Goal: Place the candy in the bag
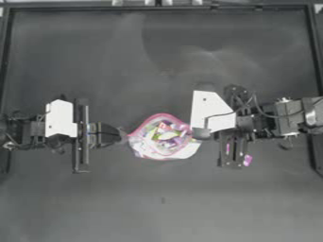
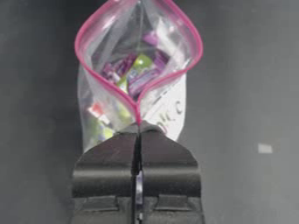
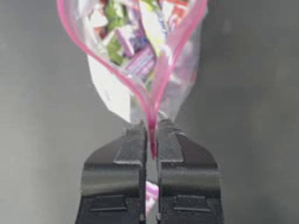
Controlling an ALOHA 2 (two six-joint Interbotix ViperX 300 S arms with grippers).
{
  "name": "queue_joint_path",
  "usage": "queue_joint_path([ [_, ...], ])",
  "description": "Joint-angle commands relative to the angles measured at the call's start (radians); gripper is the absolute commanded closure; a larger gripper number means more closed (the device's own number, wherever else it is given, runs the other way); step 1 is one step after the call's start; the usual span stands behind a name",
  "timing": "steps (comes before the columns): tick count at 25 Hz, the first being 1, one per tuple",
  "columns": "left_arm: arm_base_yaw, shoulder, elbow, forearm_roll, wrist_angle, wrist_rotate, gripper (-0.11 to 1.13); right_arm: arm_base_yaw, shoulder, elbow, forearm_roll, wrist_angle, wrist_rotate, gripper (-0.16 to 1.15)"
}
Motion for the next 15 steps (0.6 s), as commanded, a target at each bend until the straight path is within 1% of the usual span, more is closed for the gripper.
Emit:
queue_joint_path([
  [1,-0.006,-0.008,-0.018,0.005,0.002,0.003,0.96,0.003,-0.026,0.0,-0.006,-0.029,0.014,0.77],
  [7,-0.011,0.005,-0.02,0.006,0.0,0.003,0.96,0.006,-0.023,0.034,0.0,-0.092,0.026,0.77],
  [15,-0.017,0.071,-0.057,0.009,0.0,0.005,0.96,0.006,-0.012,0.04,-0.008,-0.117,0.026,0.77],
])
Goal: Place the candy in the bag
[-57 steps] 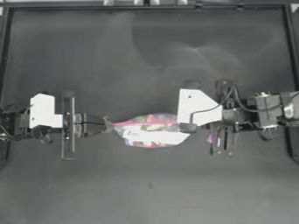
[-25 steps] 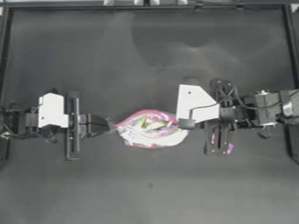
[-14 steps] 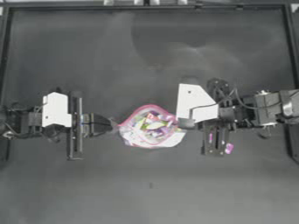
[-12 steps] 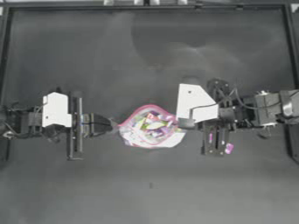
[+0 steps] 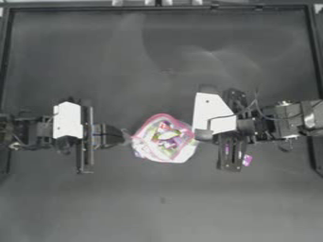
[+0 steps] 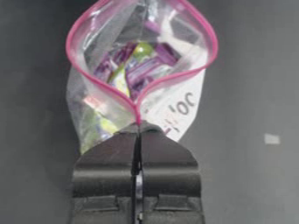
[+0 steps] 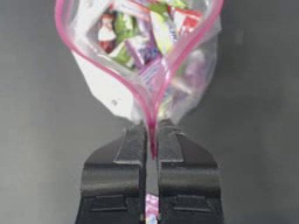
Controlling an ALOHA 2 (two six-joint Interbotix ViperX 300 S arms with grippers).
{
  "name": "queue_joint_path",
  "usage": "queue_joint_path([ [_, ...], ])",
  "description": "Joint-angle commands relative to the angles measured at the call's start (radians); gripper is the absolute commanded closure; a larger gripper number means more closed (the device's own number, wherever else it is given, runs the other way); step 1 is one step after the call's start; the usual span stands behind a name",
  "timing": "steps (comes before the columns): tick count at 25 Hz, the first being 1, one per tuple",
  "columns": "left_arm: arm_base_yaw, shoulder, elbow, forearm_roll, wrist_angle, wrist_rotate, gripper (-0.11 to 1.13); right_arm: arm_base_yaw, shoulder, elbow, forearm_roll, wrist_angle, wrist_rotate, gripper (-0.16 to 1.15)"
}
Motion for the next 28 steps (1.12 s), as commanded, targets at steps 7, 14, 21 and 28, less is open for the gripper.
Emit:
queue_joint_path([
  [7,-0.002,0.035,-0.034,0.005,-0.005,0.003,0.96,0.002,0.005,0.011,0.003,-0.046,0.002,0.77],
  [14,-0.002,0.078,-0.038,0.005,-0.011,0.018,0.96,0.002,0.028,0.018,0.0,-0.058,0.003,0.77],
  [21,-0.003,0.124,-0.069,0.005,-0.014,0.058,0.96,0.002,0.032,0.051,-0.003,-0.083,0.026,0.77],
  [28,-0.003,0.127,-0.071,0.0,-0.015,0.086,0.96,0.0,0.038,0.095,-0.026,-0.169,0.061,0.77],
])
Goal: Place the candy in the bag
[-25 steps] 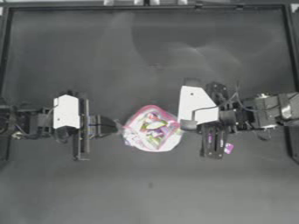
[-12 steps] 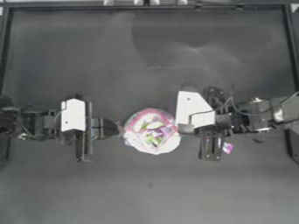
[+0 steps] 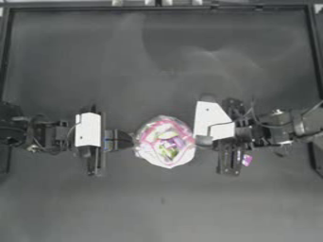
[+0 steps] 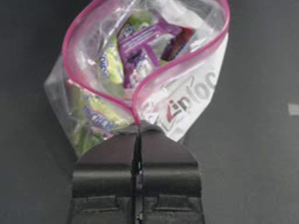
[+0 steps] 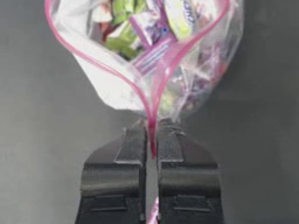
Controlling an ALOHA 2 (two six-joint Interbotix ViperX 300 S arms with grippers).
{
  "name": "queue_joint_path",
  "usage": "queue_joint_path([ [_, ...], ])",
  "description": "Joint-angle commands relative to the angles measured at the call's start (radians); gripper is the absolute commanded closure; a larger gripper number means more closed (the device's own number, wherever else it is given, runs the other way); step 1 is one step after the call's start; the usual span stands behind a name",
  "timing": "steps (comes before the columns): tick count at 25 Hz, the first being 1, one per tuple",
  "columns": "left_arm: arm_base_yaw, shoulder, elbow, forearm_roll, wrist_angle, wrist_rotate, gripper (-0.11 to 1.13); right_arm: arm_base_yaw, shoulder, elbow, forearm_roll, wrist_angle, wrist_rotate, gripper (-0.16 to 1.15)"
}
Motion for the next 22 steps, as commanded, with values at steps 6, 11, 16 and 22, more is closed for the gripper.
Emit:
queue_joint_path([
  [6,0.002,-0.015,-0.017,-0.008,-0.009,0.037,0.96,0.0,0.014,-0.003,-0.049,-0.034,0.028,0.76],
  [11,0.002,-0.008,-0.017,-0.008,-0.009,0.044,0.96,-0.003,0.037,-0.003,-0.063,-0.041,0.032,0.77],
  [16,0.002,0.012,-0.017,-0.009,-0.026,0.044,0.96,-0.014,0.054,-0.003,-0.069,-0.057,0.032,0.77],
  [22,0.002,0.023,-0.017,-0.008,-0.037,0.048,0.96,-0.023,0.066,-0.002,-0.075,-0.06,0.031,0.76],
])
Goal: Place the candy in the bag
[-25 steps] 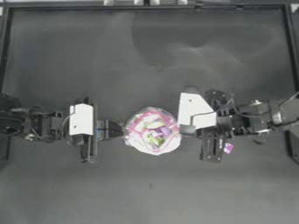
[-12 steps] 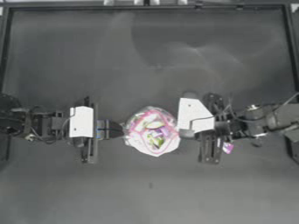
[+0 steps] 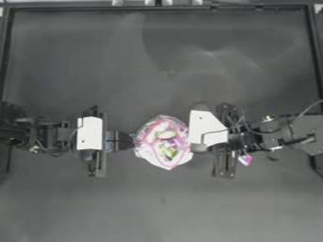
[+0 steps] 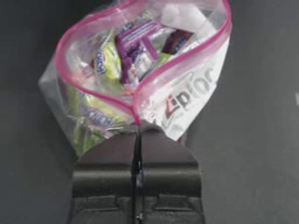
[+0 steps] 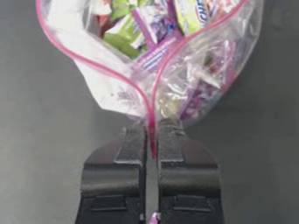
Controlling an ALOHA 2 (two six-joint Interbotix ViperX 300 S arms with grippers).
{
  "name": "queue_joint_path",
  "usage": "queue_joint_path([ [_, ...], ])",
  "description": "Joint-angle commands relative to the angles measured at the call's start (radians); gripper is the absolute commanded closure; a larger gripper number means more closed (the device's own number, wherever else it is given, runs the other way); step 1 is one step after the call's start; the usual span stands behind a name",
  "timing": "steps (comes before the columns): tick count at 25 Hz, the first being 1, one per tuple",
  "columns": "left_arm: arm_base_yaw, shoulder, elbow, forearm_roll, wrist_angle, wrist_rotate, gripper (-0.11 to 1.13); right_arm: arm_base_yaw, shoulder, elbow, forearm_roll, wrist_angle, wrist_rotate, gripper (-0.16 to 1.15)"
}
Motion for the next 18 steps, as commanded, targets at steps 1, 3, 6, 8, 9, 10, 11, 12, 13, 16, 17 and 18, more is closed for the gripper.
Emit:
queue_joint_path([
  [1,0.0,-0.008,-0.017,0.0,-0.008,0.002,0.96,-0.006,-0.012,-0.009,-0.008,-0.005,0.0,0.76],
  [3,0.0,-0.003,-0.017,0.0,-0.008,0.002,0.96,-0.006,-0.011,-0.009,-0.011,-0.005,0.002,0.76],
  [6,0.0,0.005,-0.028,0.0,-0.008,0.002,0.96,-0.008,-0.011,-0.006,-0.009,-0.005,0.002,0.76],
  [8,0.0,0.012,-0.037,0.0,-0.003,0.002,0.96,-0.008,-0.011,-0.006,-0.009,-0.005,0.002,0.77],
  [9,0.0,0.017,-0.041,0.0,-0.003,0.003,0.96,-0.008,-0.011,-0.006,-0.008,-0.005,0.002,0.77],
  [10,0.0,0.023,-0.046,0.0,-0.002,0.003,0.96,-0.008,-0.011,-0.005,-0.008,-0.006,0.002,0.77],
  [11,0.0,0.031,-0.049,0.0,0.0,0.003,0.96,-0.008,-0.011,-0.003,-0.006,-0.006,0.003,0.76],
  [12,-0.002,0.037,-0.052,0.0,0.0,0.003,0.96,-0.008,-0.011,-0.002,-0.006,-0.008,0.002,0.76],
  [13,0.0,0.043,-0.057,0.0,0.0,0.002,0.96,-0.008,-0.011,0.0,-0.005,-0.009,0.003,0.77],
  [16,-0.002,0.048,-0.057,0.0,0.0,0.002,0.96,-0.008,-0.009,0.003,-0.002,-0.014,0.003,0.77],
  [17,-0.002,0.046,-0.057,0.0,0.0,0.002,0.96,-0.008,-0.011,0.003,-0.002,-0.014,0.003,0.77],
  [18,-0.002,0.044,-0.057,0.0,0.0,0.003,0.96,-0.008,-0.009,0.005,-0.002,-0.014,0.003,0.77],
])
